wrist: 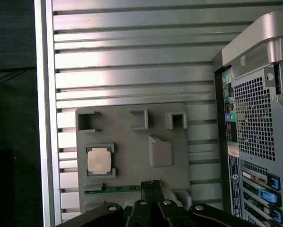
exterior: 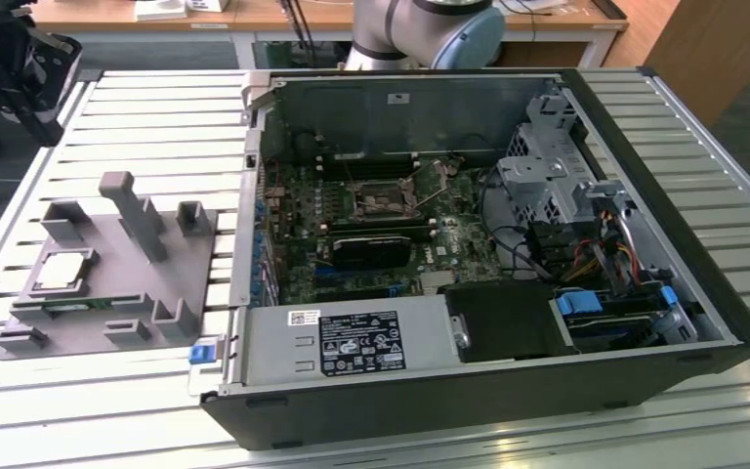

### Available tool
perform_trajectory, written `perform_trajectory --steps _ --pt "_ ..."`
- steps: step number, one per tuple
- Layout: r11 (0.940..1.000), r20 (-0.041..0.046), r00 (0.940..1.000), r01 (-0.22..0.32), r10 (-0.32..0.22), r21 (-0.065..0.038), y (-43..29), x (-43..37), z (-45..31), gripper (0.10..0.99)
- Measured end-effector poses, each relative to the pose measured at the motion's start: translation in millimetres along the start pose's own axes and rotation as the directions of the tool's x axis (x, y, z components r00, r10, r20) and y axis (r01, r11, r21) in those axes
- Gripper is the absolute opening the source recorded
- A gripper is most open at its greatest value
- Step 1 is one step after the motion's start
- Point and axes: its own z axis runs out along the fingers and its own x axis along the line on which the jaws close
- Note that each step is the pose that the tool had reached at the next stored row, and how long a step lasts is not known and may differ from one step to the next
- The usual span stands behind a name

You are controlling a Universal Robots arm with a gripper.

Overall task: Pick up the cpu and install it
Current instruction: 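Reach for the cpu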

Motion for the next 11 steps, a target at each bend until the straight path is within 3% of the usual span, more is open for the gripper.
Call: perform_trajectory --steps 6,11 --pt "1.0 0.0 1.0 0.0 0.0 0.0 -0.9 11.6 0.2 0.11" --pt "1.0 0.0 1.0 0.0 0.0 0.0 -2.2 27.6 0.8 0.11"
